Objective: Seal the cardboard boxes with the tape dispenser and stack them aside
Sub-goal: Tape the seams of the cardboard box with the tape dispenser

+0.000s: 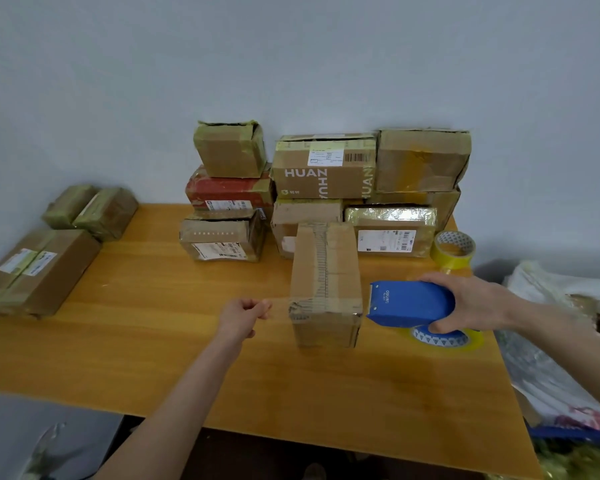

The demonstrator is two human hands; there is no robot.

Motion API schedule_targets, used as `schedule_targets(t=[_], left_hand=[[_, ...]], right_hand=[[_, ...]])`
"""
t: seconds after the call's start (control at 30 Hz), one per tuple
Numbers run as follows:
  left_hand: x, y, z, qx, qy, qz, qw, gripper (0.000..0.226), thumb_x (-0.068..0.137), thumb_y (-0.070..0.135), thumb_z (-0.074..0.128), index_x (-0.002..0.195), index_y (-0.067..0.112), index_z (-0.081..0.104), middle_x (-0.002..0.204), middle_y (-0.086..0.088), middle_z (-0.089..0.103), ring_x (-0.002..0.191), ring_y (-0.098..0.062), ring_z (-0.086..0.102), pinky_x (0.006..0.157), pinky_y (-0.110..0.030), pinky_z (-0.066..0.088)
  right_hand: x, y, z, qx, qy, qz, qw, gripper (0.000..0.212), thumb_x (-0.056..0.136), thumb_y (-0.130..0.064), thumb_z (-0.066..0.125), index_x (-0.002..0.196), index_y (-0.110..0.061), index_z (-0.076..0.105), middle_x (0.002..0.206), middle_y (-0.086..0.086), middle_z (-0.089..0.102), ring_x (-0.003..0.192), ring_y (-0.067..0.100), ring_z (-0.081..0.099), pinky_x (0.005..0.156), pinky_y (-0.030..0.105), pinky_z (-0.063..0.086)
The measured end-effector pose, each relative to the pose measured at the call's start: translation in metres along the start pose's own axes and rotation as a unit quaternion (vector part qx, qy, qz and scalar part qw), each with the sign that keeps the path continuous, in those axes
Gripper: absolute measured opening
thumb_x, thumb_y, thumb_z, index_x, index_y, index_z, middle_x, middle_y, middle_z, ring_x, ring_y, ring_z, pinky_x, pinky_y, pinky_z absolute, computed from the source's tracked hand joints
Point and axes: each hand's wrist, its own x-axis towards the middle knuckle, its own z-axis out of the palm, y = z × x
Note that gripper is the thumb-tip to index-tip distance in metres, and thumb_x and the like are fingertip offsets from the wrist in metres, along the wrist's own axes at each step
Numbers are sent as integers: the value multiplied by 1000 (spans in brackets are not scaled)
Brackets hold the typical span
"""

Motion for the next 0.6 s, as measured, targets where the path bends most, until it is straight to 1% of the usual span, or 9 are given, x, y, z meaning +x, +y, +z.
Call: schedule_targets(t=[0.1, 0.17, 0.23, 0.3, 0.37, 0.43, 0.5, 0.57, 0.6], left_hand=[[2, -5, 7, 11, -3, 0, 1000, 26, 92, 24, 64, 71, 8, 63, 66, 0, 61, 51, -10, 40, 46, -24, 35], [5, -8, 12, 25, -5, 0, 1000, 21, 93, 25, 63, 78, 10, 64, 72, -3, 64, 51, -8, 43, 49, -26, 37], [7, -10, 18, 35, -16, -4, 999, 20, 92, 30, 63, 94, 10, 68, 81, -5, 68, 54, -7, 46, 51, -26, 39], [7, -8, 19, 110, -51, -8, 993, 34, 92, 34, 63, 121, 18, 62, 99, -4, 68, 67, -10, 54, 50, -23, 42], [7, -13, 17, 222, -78, 3, 972, 56, 92, 32, 63, 144, 28, 41, 133, -10, 51, 90, -20, 60, 53, -25, 49], [4, -15, 14, 210, -25, 39, 977, 55, 96, 25, 57, 147, 25, 37, 145, -13, 41, 91, -21, 61, 69, -34, 57], [-2, -14, 17, 137, 17, 100, 985, 42, 101, 23, 48, 142, 17, 45, 142, -10, 49, 98, -17, 62, 91, -42, 53], [-13, -6, 26, 98, -37, 135, 985, 45, 102, 29, 42, 145, 16, 42, 144, -2, 49, 122, -17, 52, 103, -39, 45], [-18, -1, 30, 72, -79, 143, 984, 47, 102, 32, 40, 147, 18, 38, 145, 2, 47, 126, -14, 48, 102, -31, 45]], right_hand=[[7, 0, 12, 1, -2, 11, 1000, 78, 71, -41, 78, 137, -42, 36, 109, -19, 55, 94, 4, 55, 69, 11, 41], [11, 0, 18, 4, -6, 18, 1000, 79, 71, -41, 77, 138, -41, 36, 108, -19, 54, 96, 7, 55, 76, 19, 46], [13, 0, 21, 7, -15, 26, 1000, 80, 70, -41, 77, 138, -41, 35, 109, -16, 55, 99, 10, 56, 86, 31, 50], [14, 1, 20, 7, -25, 32, 999, 80, 69, -41, 76, 137, -42, 35, 110, -14, 56, 99, 12, 57, 89, 36, 51], [14, 1, 20, 5, -25, 32, 999, 79, 67, -44, 75, 136, -42, 36, 111, -13, 57, 100, 13, 57, 90, 38, 51], [13, 1, 22, 4, -22, 32, 999, 79, 65, -47, 74, 134, -43, 37, 111, -13, 57, 100, 13, 58, 89, 40, 52], [15, 0, 26, 21, -23, 23, 999, 73, 65, -45, 75, 127, -46, 38, 109, -12, 58, 98, 13, 58, 87, 40, 52], [17, -5, 30, 42, -25, 9, 999, 68, 63, -45, 75, 121, -47, 39, 106, -11, 58, 95, 11, 58, 85, 39, 53], [18, -7, 32, 43, -27, 6, 999, 70, 61, -47, 73, 122, -47, 39, 106, -12, 58, 95, 10, 58, 84, 39, 53]])
